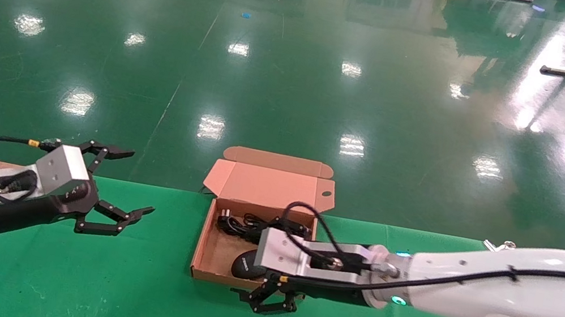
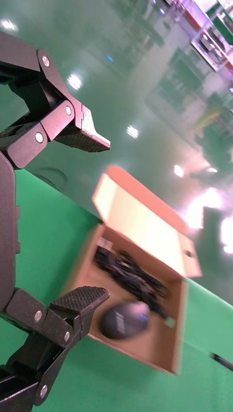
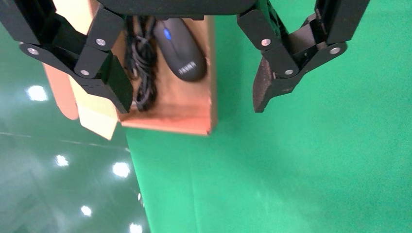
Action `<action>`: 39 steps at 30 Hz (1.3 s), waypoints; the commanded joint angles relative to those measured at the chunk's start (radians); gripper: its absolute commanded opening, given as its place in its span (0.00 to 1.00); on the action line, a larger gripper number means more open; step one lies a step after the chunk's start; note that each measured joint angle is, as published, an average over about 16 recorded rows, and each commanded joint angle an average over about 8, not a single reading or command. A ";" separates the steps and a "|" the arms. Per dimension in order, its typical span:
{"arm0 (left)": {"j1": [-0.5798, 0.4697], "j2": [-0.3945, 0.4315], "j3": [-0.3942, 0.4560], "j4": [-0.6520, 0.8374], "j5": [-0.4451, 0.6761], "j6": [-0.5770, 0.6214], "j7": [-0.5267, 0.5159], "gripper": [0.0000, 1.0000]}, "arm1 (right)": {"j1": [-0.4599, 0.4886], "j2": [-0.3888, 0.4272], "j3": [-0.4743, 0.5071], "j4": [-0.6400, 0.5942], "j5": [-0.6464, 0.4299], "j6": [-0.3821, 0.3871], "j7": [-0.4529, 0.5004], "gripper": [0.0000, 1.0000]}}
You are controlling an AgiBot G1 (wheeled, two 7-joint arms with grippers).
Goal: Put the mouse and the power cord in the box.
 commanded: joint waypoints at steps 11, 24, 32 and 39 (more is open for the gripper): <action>0.046 -0.044 -0.085 -0.169 -0.047 0.144 -0.206 1.00 | -0.123 0.152 0.217 0.132 0.138 -0.161 0.112 1.00; 0.095 -0.092 -0.177 -0.352 -0.098 0.299 -0.429 1.00 | -0.257 0.316 0.450 0.275 0.287 -0.334 0.233 1.00; 0.125 -0.122 -0.233 -0.465 -0.130 0.395 -0.566 1.00 | -0.339 0.417 0.595 0.363 0.380 -0.441 0.307 1.00; 0.149 -0.146 -0.279 -0.556 -0.155 0.472 -0.676 1.00 | -0.404 0.497 0.709 0.432 0.452 -0.526 0.366 1.00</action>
